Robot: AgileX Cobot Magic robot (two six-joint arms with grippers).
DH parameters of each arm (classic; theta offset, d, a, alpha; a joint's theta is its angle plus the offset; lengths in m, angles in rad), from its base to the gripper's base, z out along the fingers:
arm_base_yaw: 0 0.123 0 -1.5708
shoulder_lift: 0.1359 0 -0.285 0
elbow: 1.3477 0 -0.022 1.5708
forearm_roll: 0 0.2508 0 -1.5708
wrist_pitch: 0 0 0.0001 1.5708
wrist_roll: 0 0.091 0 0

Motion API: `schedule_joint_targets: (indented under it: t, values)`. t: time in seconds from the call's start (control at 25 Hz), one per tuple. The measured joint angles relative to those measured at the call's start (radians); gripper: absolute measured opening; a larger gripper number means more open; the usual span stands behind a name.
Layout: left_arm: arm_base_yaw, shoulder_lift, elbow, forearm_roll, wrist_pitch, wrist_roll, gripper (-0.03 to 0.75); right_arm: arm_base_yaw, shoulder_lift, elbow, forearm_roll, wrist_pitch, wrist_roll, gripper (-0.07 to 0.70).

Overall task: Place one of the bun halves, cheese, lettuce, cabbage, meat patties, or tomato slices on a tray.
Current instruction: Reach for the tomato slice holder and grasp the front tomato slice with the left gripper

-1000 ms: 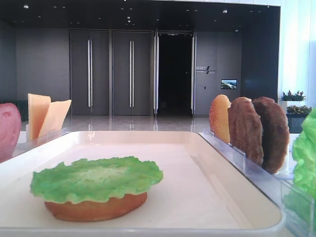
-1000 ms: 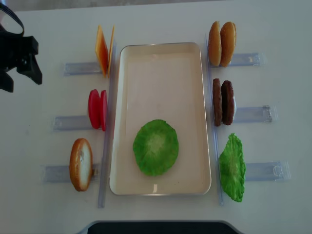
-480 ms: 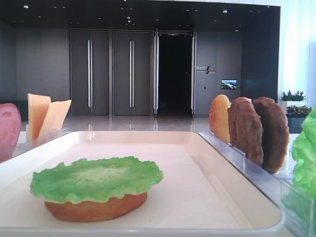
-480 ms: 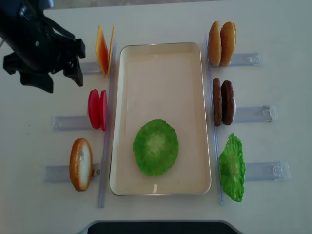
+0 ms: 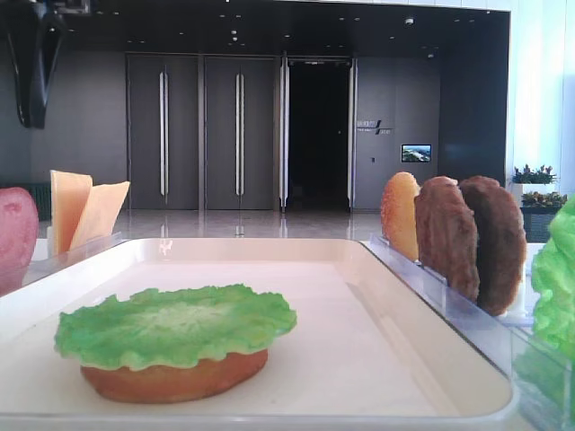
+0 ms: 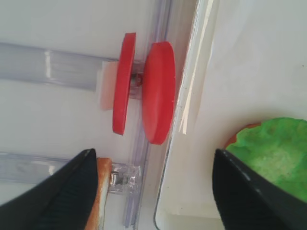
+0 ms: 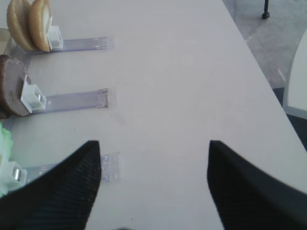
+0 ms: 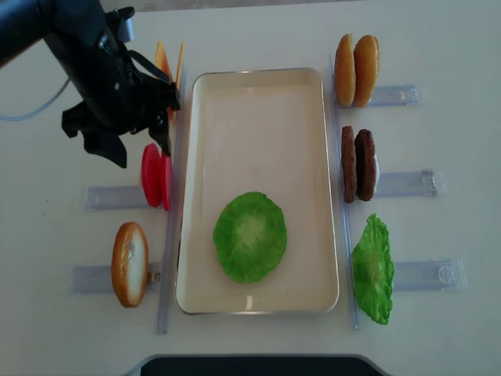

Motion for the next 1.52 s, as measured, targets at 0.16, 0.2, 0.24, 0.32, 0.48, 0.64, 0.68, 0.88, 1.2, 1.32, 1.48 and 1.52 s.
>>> schedule_joint_targets:
  t: [0.16,0.2,0.24,0.32,0.48,0.64,0.68,0.88,1.2,1.32,1.48,1.52]
  values:
    - [0.0,0.038,0.0,-0.017,-0.032,-0.003,0.566,0.0,0.0,0.0,0.0,0.0,0.0,0.482]
    - [0.0,0.047,0.0,-0.023,-0.041,-0.003,0.566,0.0,0.0,0.0,0.0,0.0,0.0,0.482]
    - [0.0,0.056,0.0,-0.031,-0.048,-0.003,0.566,0.0,0.0,0.0,0.0,0.0,0.0,0.482]
    - [0.0,0.071,0.0,-0.037,-0.065,-0.003,0.566,0.0,0.0,0.0,0.0,0.0,0.0,0.482]
    - [0.0,0.086,0.0,-0.043,-0.106,-0.003,0.566,0.0,0.0,0.0,0.0,0.0,0.0,0.482]
    - [0.0,0.087,0.0,-0.045,-0.14,-0.003,0.566,0.0,0.0,0.0,0.0,0.0,0.0,0.482]
    - [0.0,0.087,0.0,-0.045,-0.145,-0.003,0.566,0.0,0.0,0.0,0.0,0.0,0.0,0.482]
    - [0.0,0.101,-0.001,-0.053,-0.148,0.013,0.566,0.0,0.0,0.0,0.0,0.0,0.0,0.482]
    - [0.0,0.141,-0.001,-0.069,-0.148,0.027,0.566,0.0,0.0,0.0,0.0,0.0,0.0,0.482]
    - [0.0,0.143,-0.001,-0.069,-0.147,0.039,0.566,0.0,0.0,0.0,0.0,0.0,0.0,0.482]
    - [0.0,0.156,-0.001,-0.069,-0.134,0.047,0.566,0.0,0.0,0.0,0.0,0.0,0.0,0.482]
    - [0.0,0.161,-0.001,-0.069,-0.133,0.048,0.566,0.0,0.0,0.0,0.0,0.0,0.0,0.482]
